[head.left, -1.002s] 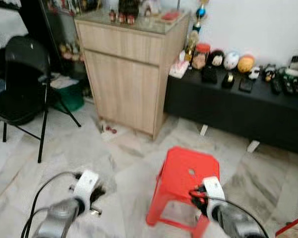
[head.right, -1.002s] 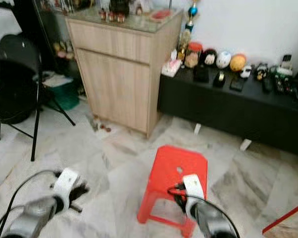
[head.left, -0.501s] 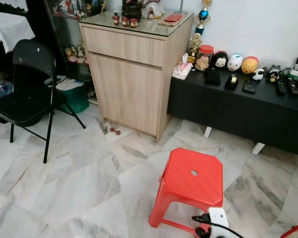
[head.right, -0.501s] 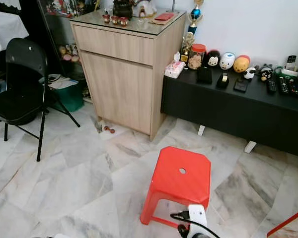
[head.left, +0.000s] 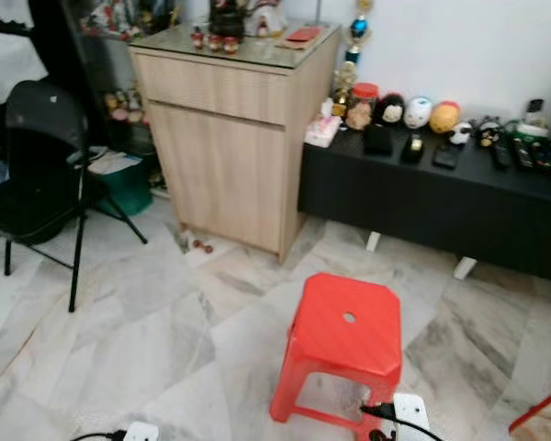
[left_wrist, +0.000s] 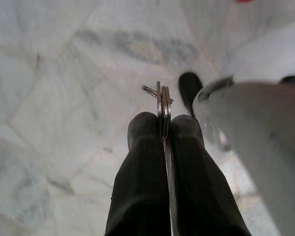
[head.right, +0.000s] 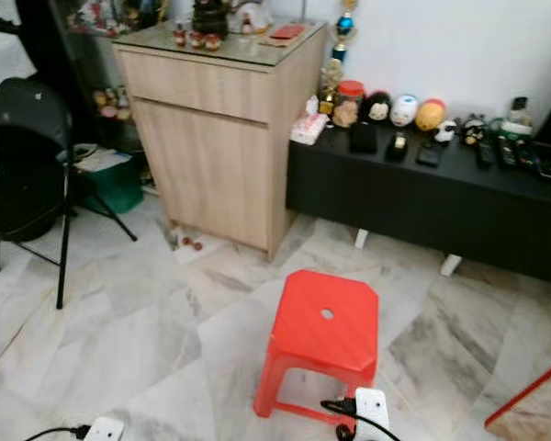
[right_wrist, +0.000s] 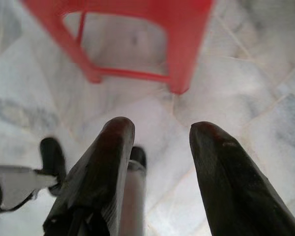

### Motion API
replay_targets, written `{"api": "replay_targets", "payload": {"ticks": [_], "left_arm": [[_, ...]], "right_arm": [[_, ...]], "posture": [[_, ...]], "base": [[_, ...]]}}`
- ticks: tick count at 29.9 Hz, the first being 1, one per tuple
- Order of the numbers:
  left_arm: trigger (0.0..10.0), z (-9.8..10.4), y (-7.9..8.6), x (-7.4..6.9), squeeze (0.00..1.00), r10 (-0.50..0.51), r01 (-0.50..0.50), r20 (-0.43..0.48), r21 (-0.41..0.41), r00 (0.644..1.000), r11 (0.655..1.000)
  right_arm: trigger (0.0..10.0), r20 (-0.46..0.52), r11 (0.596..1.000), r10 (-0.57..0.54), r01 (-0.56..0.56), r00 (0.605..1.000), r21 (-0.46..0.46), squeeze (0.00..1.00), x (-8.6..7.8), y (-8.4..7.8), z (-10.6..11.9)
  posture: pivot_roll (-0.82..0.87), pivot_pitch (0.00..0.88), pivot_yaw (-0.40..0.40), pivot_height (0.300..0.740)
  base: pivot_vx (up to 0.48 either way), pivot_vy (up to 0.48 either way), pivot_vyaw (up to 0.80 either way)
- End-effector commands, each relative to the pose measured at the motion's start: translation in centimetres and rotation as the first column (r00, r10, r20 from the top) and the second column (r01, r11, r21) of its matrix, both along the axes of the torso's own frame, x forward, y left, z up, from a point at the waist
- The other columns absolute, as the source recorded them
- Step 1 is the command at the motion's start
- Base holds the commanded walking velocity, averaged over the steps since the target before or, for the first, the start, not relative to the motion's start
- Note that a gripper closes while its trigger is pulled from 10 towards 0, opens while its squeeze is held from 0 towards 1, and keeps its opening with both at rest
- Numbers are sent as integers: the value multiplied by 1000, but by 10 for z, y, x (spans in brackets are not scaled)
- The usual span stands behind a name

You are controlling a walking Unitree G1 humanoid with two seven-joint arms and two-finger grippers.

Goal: Hang keys on a hook

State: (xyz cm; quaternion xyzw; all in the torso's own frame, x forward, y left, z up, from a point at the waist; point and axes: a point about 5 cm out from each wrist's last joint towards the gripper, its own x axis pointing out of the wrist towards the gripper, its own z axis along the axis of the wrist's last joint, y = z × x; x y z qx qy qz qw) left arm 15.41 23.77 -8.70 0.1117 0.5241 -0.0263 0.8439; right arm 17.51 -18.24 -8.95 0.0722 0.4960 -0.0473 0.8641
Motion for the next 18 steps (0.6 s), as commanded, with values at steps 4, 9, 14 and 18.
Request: {"api": "replay_targets", "payload": {"ticks": [4, 9, 14, 18], "left_arm": [[10000, -4, -3, -7, 0, -12, 12, -24, 5, 1000, 1000], [10000, -6, -5, -11, 0, -13, 13, -29, 1, 999, 1000], [10000, -8, -6, -17, 0, 0, 0, -40, -6, 999, 1000], [10000, -9, -8, -19, 0, 1, -2, -44, -10, 999, 1000]], "right_arm": [[10000, 2, 997, -71, 71, 997, -5, 0, 0, -6, 1], [10000, -14, 991, -130, 130, 991, 13, 0, -1, -6, 0], [10000, -11, 992, -125, 125, 992, 20, 0, 0, -7, 0], [10000, -13, 993, -120, 120, 993, 19, 0, 1, -8, 1]], "posture": [[10, 0, -19, 740], [10, 0, -25, 740], [16, 0, -35, 740], [15, 0, -34, 740]], "base": [[0, -480, -120], [0, 0, -749], [0, -384, -750], [0, -480, -747]]}}
